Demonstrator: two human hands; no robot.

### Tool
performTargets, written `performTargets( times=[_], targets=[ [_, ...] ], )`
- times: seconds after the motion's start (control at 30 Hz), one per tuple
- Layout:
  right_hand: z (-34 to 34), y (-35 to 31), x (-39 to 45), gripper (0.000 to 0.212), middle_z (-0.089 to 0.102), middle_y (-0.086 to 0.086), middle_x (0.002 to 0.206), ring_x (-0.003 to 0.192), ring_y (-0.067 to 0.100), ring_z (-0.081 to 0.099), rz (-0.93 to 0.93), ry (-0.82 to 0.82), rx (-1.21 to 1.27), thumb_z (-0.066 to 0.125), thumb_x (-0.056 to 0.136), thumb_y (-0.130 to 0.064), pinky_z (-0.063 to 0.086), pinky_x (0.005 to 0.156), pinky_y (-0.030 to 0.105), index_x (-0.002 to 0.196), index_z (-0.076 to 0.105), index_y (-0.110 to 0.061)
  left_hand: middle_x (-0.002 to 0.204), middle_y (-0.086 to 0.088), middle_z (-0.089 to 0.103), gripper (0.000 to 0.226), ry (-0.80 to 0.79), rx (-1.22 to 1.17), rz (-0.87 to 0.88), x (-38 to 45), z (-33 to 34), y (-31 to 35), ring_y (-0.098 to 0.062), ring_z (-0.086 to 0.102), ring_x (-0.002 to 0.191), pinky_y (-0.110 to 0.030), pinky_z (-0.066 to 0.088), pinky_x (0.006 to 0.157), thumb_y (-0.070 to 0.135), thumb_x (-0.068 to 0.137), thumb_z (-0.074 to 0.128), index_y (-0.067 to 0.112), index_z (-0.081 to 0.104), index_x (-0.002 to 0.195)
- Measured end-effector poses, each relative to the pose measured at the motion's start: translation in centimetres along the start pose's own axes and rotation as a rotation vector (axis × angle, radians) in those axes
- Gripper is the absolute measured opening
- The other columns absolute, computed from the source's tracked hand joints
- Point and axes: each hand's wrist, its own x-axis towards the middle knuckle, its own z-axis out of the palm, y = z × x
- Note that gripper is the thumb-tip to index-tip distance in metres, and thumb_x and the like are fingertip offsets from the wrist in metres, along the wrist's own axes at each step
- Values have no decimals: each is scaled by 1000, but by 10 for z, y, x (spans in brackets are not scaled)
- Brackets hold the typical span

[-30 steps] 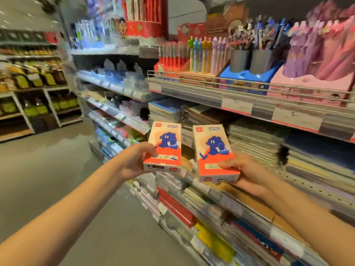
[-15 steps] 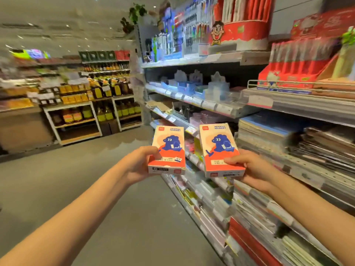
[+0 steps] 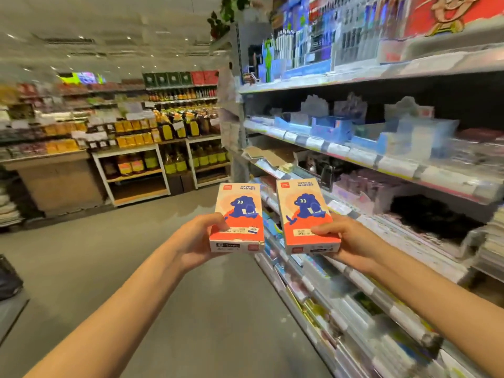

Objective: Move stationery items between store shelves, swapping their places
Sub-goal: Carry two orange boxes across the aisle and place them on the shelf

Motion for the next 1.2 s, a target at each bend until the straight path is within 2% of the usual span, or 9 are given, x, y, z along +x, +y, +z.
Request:
performTargets(
  times=[0.1, 0.23, 0.33, 0.5, 0.6, 0.8, 1.0, 1.1, 1.2],
  targets=[
    [0, -7, 64, 37, 76, 7, 86, 67, 15, 72, 1, -18, -8, 58, 69, 6, 56, 55, 21, 104, 60, -5, 70, -6, 74, 23, 16, 30, 7, 47, -26, 27, -16, 70, 59, -31, 49, 72, -2, 83, 36, 9, 54, 90],
    [2, -23, 149, 45, 76, 7, 86, 68, 15, 72, -9, -5, -2, 62, 64, 5, 57, 56, 22, 108, 59, -6, 71, -9, 75, 25, 2, -11, -6, 109, -64, 62, -19, 71, 60, -27, 57, 58, -5, 83, 34, 8, 54, 91],
    [5, -32, 210, 57, 74, 8, 94, 73, 17, 72, -8, 4, -29, 65, 61, 2, 58, 61, 25, 116, 56, -7, 69, -8, 75, 25, 8, -6, -16, 152, -95, 84, -19, 71, 60, -27, 58, 56, -5, 84, 35, 10, 54, 91],
    [20, -32, 300, 50, 76, 6, 83, 68, 15, 72, 4, 43, -6, 66, 58, 1, 59, 60, 23, 107, 58, -9, 67, -8, 75, 25, -4, -15, -25, 220, -156, 117, -19, 72, 59, -27, 57, 56, -5, 84, 35, 10, 54, 90],
    [34, -24, 353, 36, 76, 6, 75, 61, 13, 71, 2, 83, 30, 61, 64, 1, 56, 51, 20, 99, 59, -8, 68, -7, 75, 22, -10, 7, -22, 266, -200, 138, -19, 72, 62, -29, 58, 59, -3, 82, 40, 12, 53, 93],
    [60, -5, 463, 47, 76, 10, 88, 72, 18, 72, -13, 207, 106, 61, 62, -1, 58, 66, 27, 109, 59, -6, 72, -8, 75, 23, -56, 61, -35, 348, -292, 195, -22, 71, 70, -32, 55, 69, -3, 81, 42, 12, 54, 95],
    [69, 8, 537, 49, 75, 11, 87, 69, 18, 73, -51, 305, 162, 61, 64, 3, 58, 59, 25, 112, 57, -7, 67, -9, 74, 23, -124, 71, -77, 437, -346, 239, -21, 72, 60, -27, 58, 57, -3, 80, 39, 9, 54, 94],
    [56, 15, 565, 59, 75, 13, 91, 71, 19, 73, -52, 352, 150, 64, 60, 8, 59, 57, 24, 117, 55, -3, 75, -11, 75, 27, -180, 75, -111, 491, -355, 246, -23, 71, 63, -27, 57, 60, -2, 77, 38, 7, 56, 95],
    [33, 16, 594, 61, 72, 17, 102, 76, 22, 72, -57, 410, 155, 64, 59, 0, 58, 59, 26, 120, 53, 1, 75, -10, 75, 26, -238, 82, -129, 544, -353, 251, -22, 72, 63, -28, 55, 63, -1, 76, 40, 8, 56, 94]
  ],
)
